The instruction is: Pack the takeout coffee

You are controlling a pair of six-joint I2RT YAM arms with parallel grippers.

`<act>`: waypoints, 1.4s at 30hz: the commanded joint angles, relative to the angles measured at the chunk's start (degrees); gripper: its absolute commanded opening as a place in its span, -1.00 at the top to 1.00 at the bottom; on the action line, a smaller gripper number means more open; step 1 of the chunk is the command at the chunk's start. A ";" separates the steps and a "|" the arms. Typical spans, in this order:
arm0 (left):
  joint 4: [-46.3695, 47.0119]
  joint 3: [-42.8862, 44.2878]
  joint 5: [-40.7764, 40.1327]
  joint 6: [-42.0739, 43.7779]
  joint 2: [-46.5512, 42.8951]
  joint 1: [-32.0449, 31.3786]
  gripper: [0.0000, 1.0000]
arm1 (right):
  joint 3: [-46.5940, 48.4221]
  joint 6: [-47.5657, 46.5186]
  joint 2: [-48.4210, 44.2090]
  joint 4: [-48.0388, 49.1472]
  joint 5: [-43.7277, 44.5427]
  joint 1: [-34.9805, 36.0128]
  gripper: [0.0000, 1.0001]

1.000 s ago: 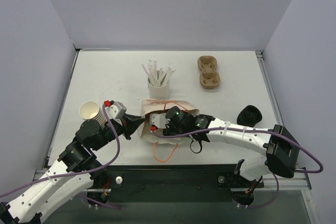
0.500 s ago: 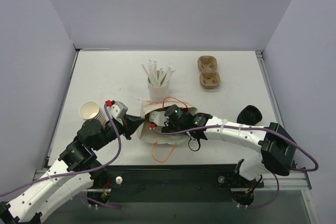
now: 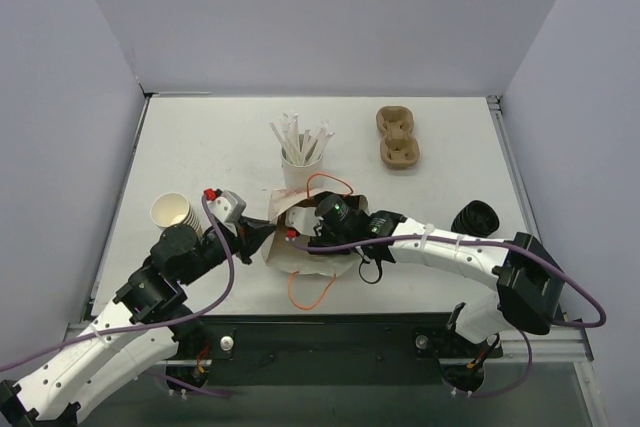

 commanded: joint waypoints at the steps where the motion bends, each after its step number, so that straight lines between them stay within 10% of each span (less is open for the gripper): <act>1: 1.06 2.51 -1.12 0.03 0.49 0.15 1.00 | 2.67 0.90 -0.40 -2.65 0.50 -0.85 -0.74; 42: -13.79 14.99 -0.95 -4.36 8.31 0.15 1.00 | 9.96 11.62 -4.45 -7.66 3.13 -1.02 -0.68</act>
